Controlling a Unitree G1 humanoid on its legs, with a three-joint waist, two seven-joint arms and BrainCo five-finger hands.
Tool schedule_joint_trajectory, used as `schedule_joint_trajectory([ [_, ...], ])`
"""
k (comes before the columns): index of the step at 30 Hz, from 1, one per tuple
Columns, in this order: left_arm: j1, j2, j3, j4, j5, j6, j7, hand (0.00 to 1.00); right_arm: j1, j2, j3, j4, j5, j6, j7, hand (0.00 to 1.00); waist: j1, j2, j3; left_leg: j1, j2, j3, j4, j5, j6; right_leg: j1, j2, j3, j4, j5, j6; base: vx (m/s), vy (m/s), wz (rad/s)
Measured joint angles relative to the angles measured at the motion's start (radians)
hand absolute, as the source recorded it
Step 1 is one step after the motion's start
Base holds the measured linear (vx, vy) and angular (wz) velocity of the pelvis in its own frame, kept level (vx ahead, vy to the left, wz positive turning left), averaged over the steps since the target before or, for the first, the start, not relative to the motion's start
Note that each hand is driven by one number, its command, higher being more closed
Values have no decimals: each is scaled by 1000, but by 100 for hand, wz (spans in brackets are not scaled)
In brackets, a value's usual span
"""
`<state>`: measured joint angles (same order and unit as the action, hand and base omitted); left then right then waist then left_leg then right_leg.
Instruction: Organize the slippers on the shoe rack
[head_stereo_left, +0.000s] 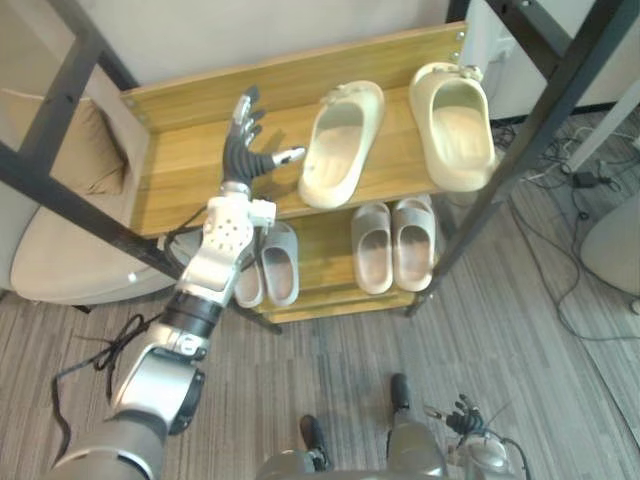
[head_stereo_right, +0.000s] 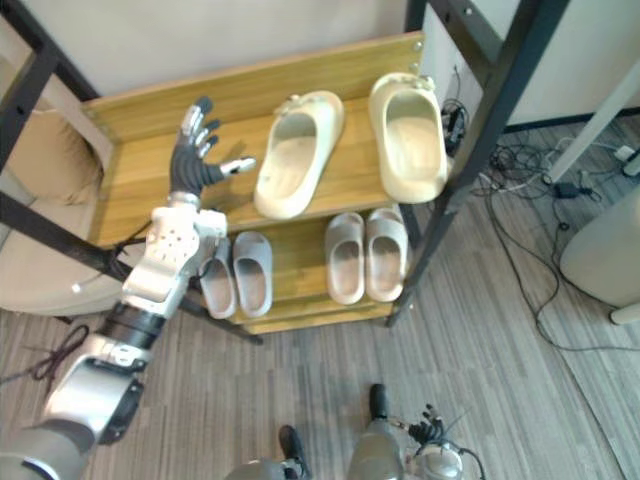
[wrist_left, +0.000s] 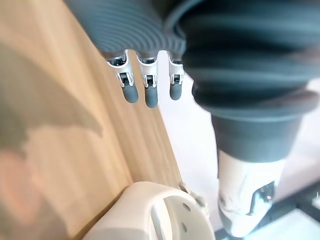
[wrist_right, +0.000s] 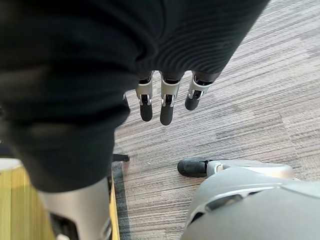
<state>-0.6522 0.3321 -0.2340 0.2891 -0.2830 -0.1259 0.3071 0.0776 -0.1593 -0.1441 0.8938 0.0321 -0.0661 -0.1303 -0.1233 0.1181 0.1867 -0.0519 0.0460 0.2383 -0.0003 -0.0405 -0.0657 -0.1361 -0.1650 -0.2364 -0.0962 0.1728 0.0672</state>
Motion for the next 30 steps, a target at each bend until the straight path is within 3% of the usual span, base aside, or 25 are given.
schedule_joint_trajectory([
  [18,59,-88,-135,-67,-113,-25,-57,0,-20,-9,41,27,-32,7,-4,0,6,-21,-17,1,6,-16,-18,13,-1,4,0,-21,1,-4,5,6,-6,3],
  [30,34,-149,-224,-68,-126,-33,-67,0,-22,-8,52,28,-33,7,-5,0,-3,-28,-21,2,6,-5,-18,13,-2,-1,0,-12,-1,-4,6,1,0,-2],
])
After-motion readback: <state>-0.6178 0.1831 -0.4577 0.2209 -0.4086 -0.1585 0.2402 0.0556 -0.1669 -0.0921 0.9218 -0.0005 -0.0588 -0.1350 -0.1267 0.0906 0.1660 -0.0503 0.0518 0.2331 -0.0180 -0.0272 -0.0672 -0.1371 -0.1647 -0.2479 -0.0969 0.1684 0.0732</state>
